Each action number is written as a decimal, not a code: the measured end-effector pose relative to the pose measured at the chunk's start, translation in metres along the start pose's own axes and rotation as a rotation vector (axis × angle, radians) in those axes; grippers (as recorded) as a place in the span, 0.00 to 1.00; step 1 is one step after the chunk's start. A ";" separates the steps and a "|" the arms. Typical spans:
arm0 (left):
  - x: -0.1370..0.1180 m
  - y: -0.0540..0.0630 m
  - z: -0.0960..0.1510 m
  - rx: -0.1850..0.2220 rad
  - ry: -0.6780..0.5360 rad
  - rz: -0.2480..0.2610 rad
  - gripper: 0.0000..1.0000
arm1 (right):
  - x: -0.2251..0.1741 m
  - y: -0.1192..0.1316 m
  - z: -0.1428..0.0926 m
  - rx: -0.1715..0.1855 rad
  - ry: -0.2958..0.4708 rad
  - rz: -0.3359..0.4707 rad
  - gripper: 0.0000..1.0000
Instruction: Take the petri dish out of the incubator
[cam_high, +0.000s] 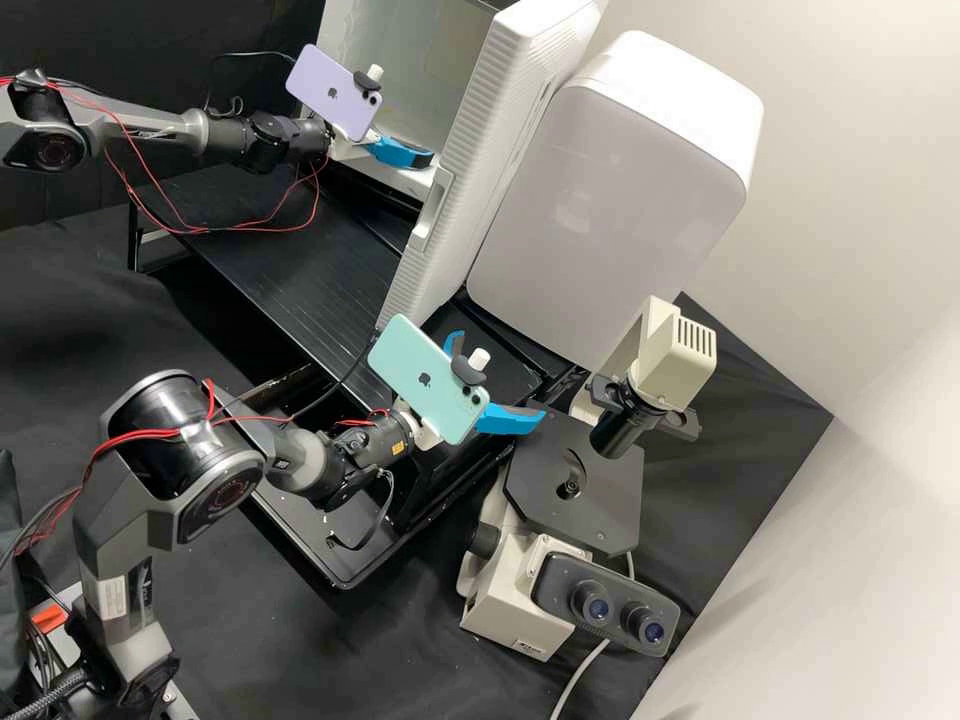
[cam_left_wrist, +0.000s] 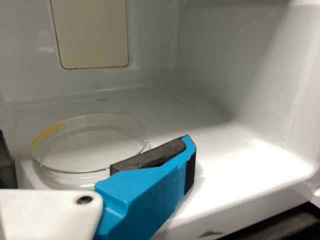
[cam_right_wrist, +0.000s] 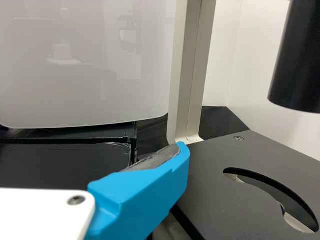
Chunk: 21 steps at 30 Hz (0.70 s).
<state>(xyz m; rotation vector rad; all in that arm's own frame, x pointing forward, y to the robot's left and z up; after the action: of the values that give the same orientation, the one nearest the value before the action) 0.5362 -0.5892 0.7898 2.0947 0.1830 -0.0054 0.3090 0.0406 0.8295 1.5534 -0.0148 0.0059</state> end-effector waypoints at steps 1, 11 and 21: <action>0.000 0.002 0.001 0.001 -0.001 0.002 1.00 | 0.000 0.000 0.000 0.000 0.000 0.000 1.00; 0.004 -0.001 0.004 -0.006 -0.002 -0.009 1.00 | 0.000 0.000 0.000 0.000 0.000 0.000 1.00; 0.005 -0.004 0.003 0.008 -0.001 -0.009 1.00 | 0.000 0.000 0.000 0.000 0.000 0.000 1.00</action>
<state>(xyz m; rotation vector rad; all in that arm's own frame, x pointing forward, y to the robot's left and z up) 0.5405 -0.5889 0.7846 2.1013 0.1924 -0.0130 0.3090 0.0406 0.8295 1.5534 -0.0148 0.0059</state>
